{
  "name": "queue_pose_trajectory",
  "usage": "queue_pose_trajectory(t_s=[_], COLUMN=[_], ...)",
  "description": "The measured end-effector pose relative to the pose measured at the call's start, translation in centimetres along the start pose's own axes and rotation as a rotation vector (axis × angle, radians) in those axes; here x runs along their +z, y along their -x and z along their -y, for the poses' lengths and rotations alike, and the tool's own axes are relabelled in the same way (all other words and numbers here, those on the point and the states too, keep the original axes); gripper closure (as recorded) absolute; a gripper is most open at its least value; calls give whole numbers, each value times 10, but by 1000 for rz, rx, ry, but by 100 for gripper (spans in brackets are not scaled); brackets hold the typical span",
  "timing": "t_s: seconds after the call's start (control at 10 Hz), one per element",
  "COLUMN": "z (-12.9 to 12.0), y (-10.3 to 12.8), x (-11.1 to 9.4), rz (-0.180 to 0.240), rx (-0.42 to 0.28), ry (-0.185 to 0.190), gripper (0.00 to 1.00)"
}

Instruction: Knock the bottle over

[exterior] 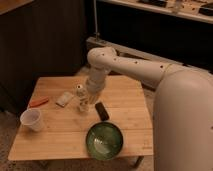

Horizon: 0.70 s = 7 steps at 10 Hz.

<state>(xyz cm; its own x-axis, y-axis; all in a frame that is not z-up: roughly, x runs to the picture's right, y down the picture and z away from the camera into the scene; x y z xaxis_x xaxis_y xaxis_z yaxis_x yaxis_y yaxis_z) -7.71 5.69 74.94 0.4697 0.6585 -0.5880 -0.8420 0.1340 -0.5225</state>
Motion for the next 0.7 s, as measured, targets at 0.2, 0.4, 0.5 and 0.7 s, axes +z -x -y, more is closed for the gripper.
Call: queue_pose_trajectory(t_s=[0.2, 0.4, 0.5, 0.7], z=[4, 15, 18, 24], y=[7, 17, 21, 27], x=[-13, -22, -22, -24], rz=[53, 93, 115, 152], rx=[19, 34, 39, 49], ry=[-46, -56, -62, -63], gripper=[100, 100, 100, 100])
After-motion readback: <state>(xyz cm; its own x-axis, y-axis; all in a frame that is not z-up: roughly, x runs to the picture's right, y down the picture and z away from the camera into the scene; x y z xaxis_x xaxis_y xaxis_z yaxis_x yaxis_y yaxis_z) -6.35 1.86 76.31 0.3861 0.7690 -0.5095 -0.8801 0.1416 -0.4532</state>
